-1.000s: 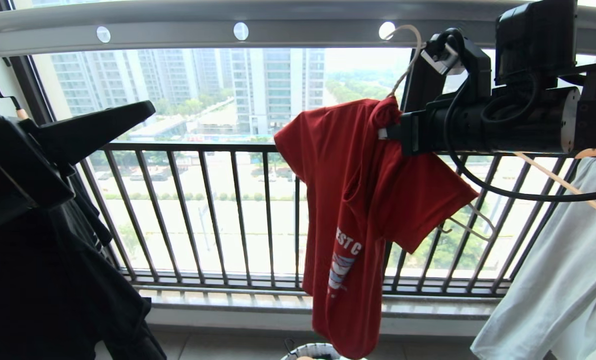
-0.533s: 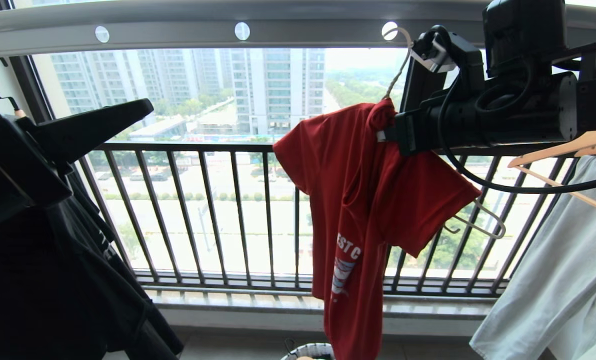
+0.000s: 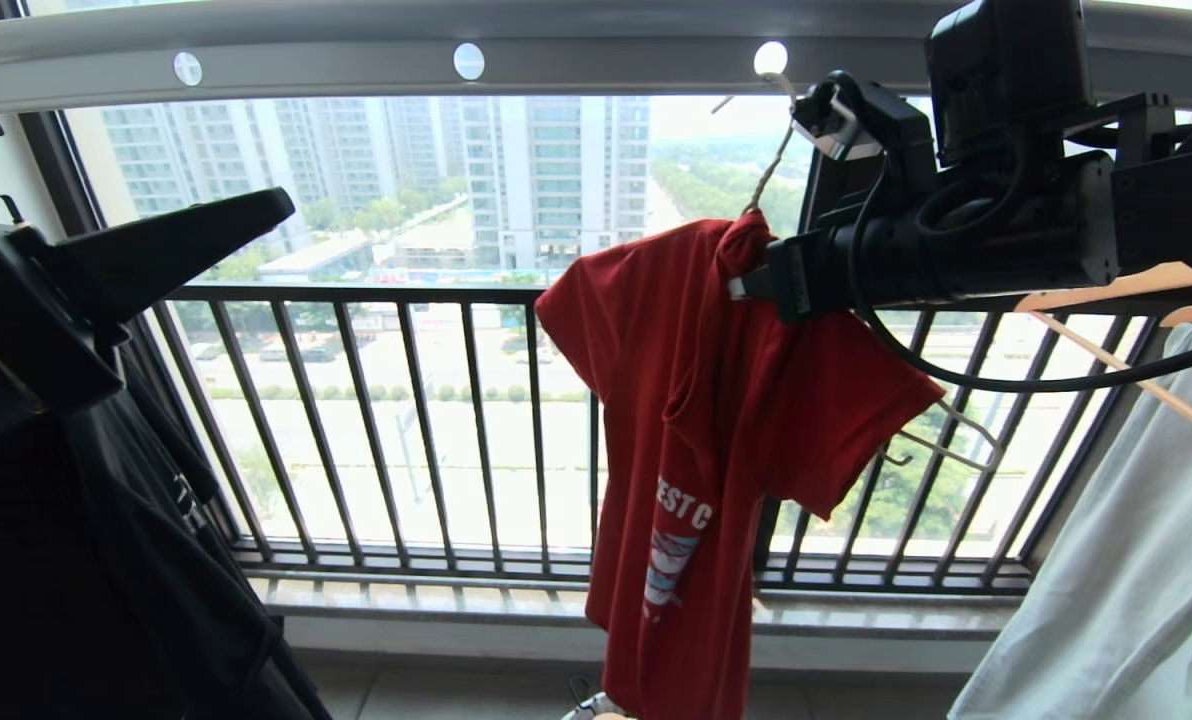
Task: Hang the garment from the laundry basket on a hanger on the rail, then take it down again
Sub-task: Hang the clothes rack on the clothesline
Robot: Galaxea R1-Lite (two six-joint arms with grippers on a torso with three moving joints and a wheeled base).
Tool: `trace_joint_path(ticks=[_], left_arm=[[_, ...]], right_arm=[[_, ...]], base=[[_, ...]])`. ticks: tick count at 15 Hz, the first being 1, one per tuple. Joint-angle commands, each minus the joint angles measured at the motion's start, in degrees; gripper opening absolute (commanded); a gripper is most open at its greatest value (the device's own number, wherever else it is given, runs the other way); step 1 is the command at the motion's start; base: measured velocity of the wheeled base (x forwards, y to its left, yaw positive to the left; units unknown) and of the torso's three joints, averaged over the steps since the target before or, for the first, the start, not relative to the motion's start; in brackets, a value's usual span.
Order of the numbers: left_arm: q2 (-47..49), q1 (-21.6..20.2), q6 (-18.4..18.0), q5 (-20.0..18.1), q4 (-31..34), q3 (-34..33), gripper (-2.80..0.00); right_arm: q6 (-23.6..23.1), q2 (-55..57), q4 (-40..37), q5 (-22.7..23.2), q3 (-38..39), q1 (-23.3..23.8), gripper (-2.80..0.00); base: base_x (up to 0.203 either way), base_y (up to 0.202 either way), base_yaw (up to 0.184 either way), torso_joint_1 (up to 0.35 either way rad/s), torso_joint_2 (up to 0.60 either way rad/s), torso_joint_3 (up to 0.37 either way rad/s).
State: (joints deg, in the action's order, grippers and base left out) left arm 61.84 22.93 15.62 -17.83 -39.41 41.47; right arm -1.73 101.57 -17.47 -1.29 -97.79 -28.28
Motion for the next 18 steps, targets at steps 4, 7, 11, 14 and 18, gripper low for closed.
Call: trace_joint_path(ticks=[4, 7, 11, 14, 18], left_arm=[[-0.6, 0.0, 0.2, -0.1, -0.1, 0.0, -2.8], [-0.7, 0.1, 0.1, -0.1, -0.1, -0.1, -2.8], [-1.5, 0.1, 0.3, -0.2, -0.1, -0.1, -2.8], [-0.8, 0.1, 0.3, -0.4, 0.5, -0.1, -2.8], [1.2, 0.1, 0.3, -0.4, 0.6, -0.2, -2.8]], right_arm=[[0.3, -4.3, -0.2, -1.0, 3.9, 0.0, 0.0], [0.7, -9.0, 0.0, -2.1, 10.6, 0.2, 0.0], [0.8, -16.4, 0.2, -5.0, 18.6, 1.7, 0.0], [0.9, -22.5, 0.1, -5.9, 22.8, 2.5, 0.0], [4.1, -30.8, -0.1, -6.1, 26.7, 2.6, -2.8]], base=[[0.0, 0.0, 0.0, 0.0, 0.0, 0.0], [0.0, 0.0, 0.0, 0.0, 0.0, 0.0], [0.0, 0.0, 0.0, 0.0, 0.0, 0.0], [0.0, 0.0, 0.0, 0.0, 0.0, 0.0], [0.0, 0.0, 0.0, 0.0, 0.0, 0.0]])
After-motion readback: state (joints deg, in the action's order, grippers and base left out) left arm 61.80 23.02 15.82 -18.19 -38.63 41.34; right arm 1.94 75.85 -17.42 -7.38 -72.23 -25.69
